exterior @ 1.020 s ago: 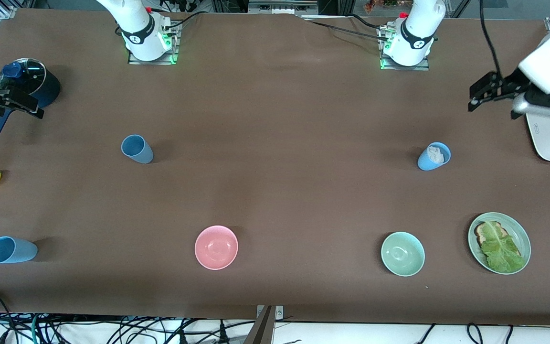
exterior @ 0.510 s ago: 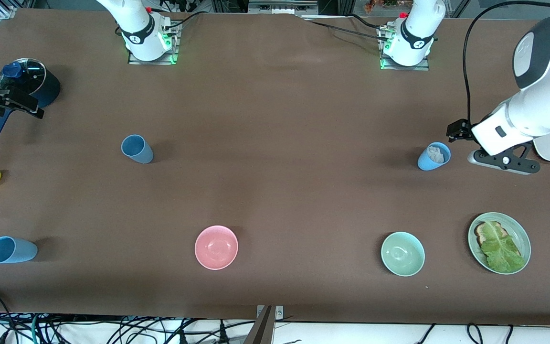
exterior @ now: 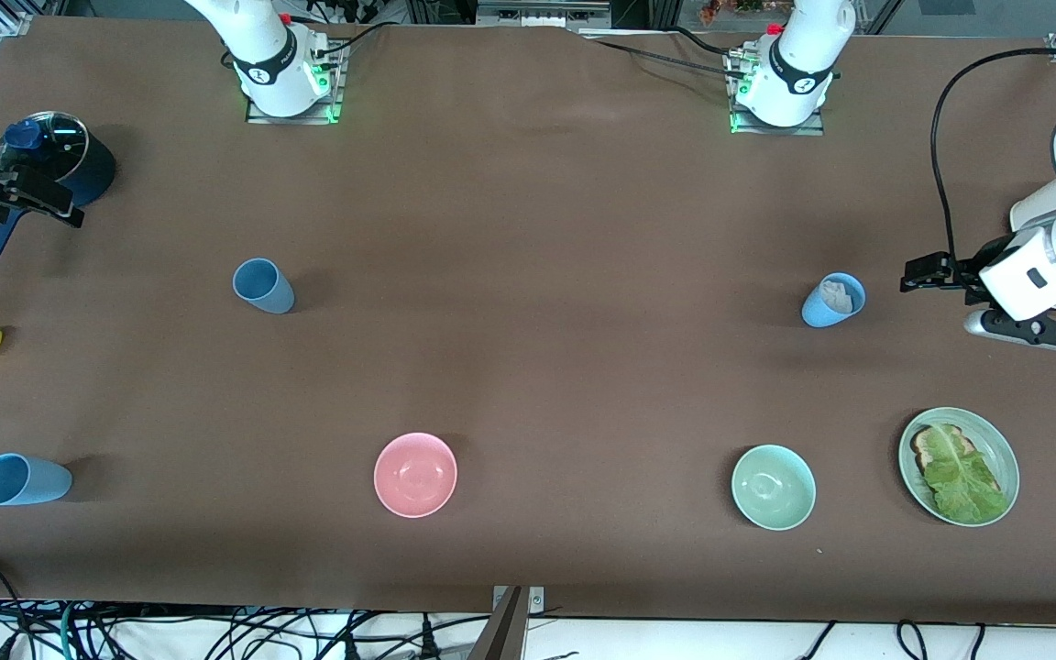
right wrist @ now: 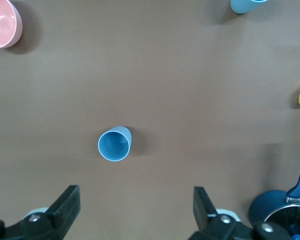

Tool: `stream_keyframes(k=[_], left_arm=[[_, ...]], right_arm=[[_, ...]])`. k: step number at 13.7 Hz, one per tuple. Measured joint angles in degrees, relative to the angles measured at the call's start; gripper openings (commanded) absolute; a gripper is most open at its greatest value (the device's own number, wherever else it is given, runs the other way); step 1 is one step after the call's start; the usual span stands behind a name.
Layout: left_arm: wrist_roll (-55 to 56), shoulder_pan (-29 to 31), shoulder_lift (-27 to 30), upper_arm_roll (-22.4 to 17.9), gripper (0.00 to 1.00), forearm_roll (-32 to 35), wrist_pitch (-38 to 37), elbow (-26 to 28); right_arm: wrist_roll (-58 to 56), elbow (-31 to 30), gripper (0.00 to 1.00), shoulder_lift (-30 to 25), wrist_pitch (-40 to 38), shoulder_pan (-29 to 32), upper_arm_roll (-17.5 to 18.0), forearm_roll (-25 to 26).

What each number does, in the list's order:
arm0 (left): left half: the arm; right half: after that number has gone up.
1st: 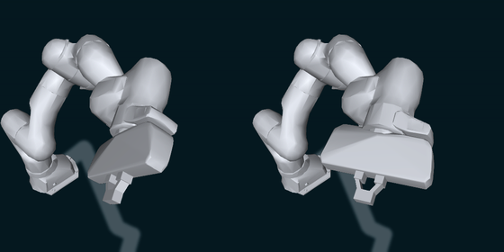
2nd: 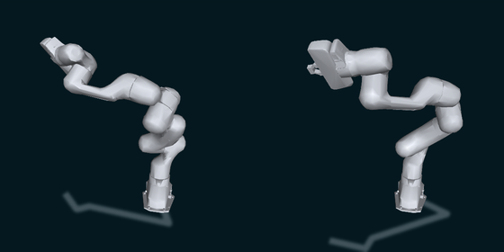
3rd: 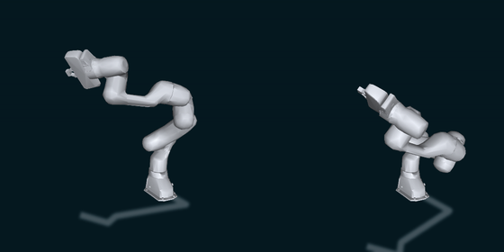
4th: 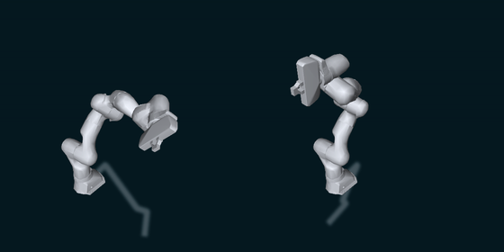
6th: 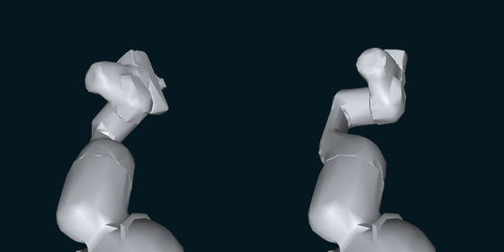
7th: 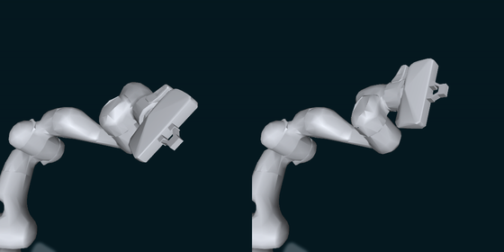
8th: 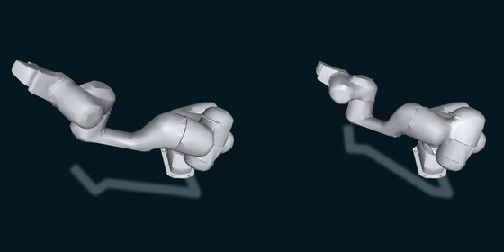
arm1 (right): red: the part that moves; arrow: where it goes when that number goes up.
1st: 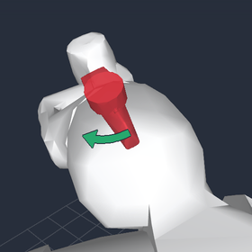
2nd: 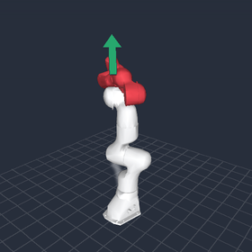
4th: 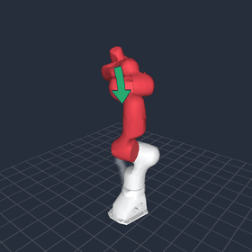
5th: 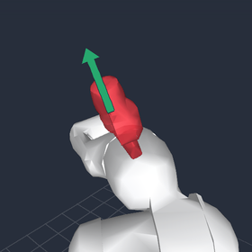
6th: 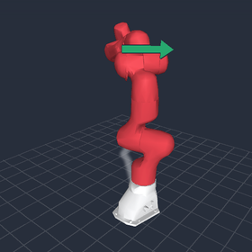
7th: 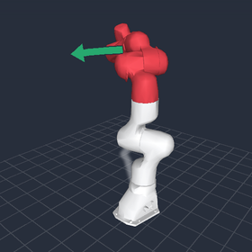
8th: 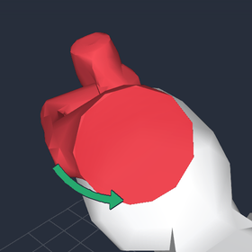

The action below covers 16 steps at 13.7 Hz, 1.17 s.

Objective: Stack blue cups with both arms
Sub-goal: 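Reach the left gripper down over the blue cup with white paper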

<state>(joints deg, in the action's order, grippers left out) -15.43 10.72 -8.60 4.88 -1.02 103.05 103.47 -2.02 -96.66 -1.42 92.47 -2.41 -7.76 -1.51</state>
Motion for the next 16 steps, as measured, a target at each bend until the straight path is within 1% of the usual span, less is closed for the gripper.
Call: stream_keyframes(k=[5,7,11,13,16], left_arm=[[-0.7,-0.9,6.6,-1.1,1.00,0.0,14.5,15.0],[-0.8,-2.3,9.2,-2.7,1.00,0.0,21.3,21.8],[-2.6,-3.0,12.2,-4.7,1.00,0.0,32.0,32.6],[-2.9,-3.0,12.5,-5.1,1.00,0.0,36.7,36.4],[-3.0,-3.0,12.5,-5.2,1.00,0.0,41.5,39.4]], right_arm=[[0.0,0.0,1.00,0.0,0.0,0.0,0.0,0.0],[0.0,0.0,1.00,0.0,0.0,0.0,0.0,0.0],[0.0,0.0,1.00,0.0,-0.1,0.0,0.0,0.0],[0.0,0.0,1.00,0.0,-0.1,0.0,0.0,0.0],[0.0,0.0,1.00,0.0,-0.1,0.0,0.0,0.0]])
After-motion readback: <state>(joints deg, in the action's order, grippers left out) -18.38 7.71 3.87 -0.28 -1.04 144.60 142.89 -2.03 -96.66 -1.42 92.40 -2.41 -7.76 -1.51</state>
